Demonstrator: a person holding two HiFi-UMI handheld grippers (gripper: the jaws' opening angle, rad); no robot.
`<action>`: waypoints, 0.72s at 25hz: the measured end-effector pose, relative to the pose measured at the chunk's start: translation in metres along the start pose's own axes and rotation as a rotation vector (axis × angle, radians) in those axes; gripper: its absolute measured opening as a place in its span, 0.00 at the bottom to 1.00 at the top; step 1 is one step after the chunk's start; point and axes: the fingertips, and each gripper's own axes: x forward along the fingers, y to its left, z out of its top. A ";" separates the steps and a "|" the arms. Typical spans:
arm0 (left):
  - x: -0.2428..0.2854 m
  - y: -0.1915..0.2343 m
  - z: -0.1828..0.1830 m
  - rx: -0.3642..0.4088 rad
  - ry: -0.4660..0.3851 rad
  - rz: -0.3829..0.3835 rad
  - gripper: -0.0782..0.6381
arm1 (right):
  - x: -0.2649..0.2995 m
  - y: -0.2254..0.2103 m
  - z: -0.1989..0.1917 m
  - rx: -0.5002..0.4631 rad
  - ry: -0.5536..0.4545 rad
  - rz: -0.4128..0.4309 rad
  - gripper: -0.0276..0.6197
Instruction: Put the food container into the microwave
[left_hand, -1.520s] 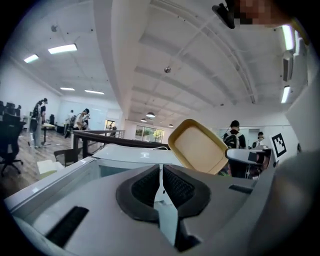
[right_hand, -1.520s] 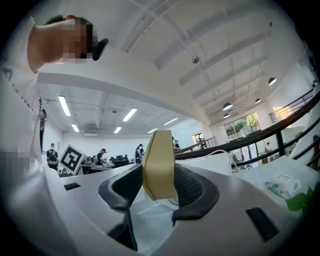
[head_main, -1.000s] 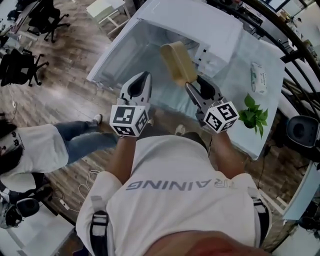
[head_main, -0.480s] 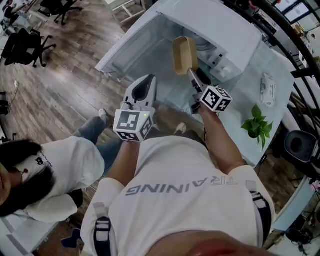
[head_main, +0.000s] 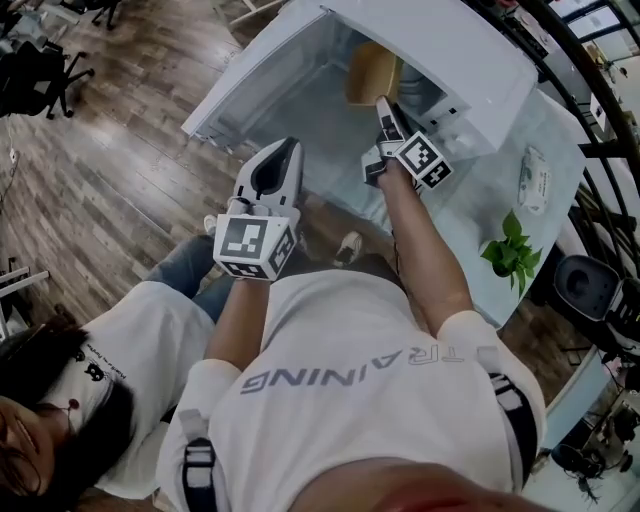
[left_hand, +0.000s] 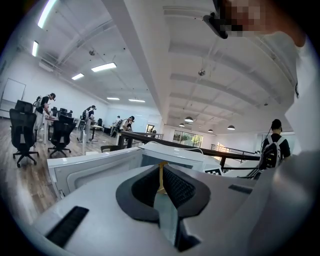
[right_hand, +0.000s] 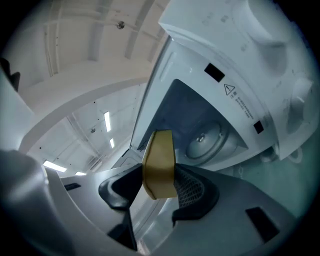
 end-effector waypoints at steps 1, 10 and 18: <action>0.001 0.004 0.000 -0.001 0.000 0.003 0.18 | 0.006 -0.003 0.002 0.017 -0.015 -0.006 0.37; 0.009 0.021 -0.010 -0.028 0.003 0.011 0.18 | 0.043 -0.030 0.019 0.131 -0.120 -0.046 0.37; 0.016 0.028 -0.017 -0.047 0.021 0.003 0.18 | 0.070 -0.046 0.027 0.210 -0.207 -0.077 0.37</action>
